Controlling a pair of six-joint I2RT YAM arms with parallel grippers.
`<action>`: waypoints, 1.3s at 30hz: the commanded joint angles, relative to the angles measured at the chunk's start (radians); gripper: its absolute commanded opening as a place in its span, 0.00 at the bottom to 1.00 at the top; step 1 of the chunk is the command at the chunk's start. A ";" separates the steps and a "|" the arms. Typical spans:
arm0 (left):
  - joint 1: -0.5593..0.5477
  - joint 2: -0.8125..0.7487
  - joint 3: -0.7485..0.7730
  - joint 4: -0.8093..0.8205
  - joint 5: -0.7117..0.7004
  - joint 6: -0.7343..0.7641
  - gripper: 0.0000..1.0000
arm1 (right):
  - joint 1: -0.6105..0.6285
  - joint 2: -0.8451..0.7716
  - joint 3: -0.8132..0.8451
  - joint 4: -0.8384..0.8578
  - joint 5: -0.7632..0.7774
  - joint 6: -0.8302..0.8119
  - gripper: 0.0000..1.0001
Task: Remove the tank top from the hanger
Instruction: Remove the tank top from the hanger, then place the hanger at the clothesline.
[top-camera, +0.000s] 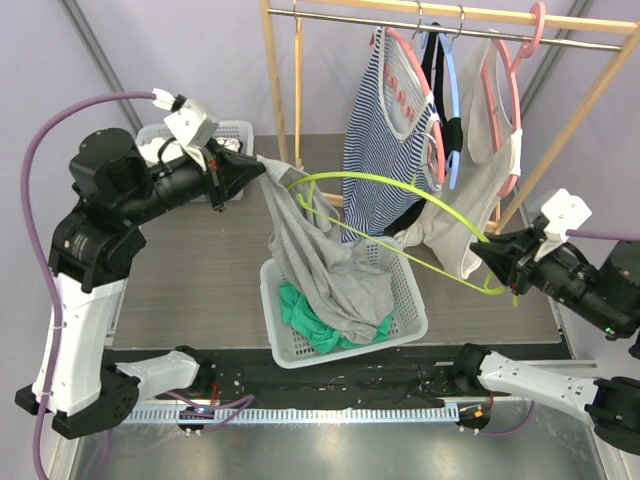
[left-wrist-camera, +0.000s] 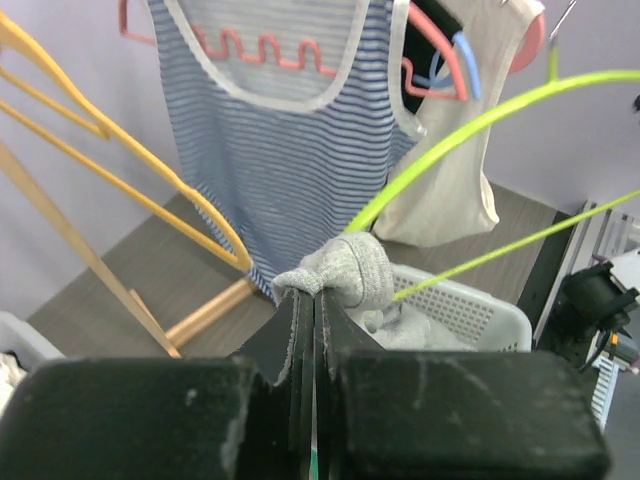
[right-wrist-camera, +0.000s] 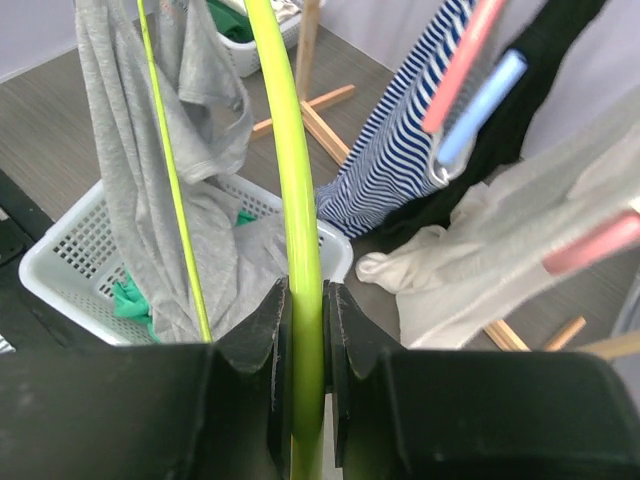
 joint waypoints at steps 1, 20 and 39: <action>0.008 -0.013 -0.112 0.027 0.020 -0.042 0.00 | -0.030 -0.052 0.068 0.000 0.077 0.026 0.01; -0.084 -0.025 -0.318 -0.002 0.563 -0.119 1.00 | -0.105 -0.017 0.053 0.059 0.132 -0.006 0.01; -0.083 0.047 0.026 -0.128 0.112 0.291 1.00 | -0.091 0.265 0.256 0.097 0.315 -0.013 0.01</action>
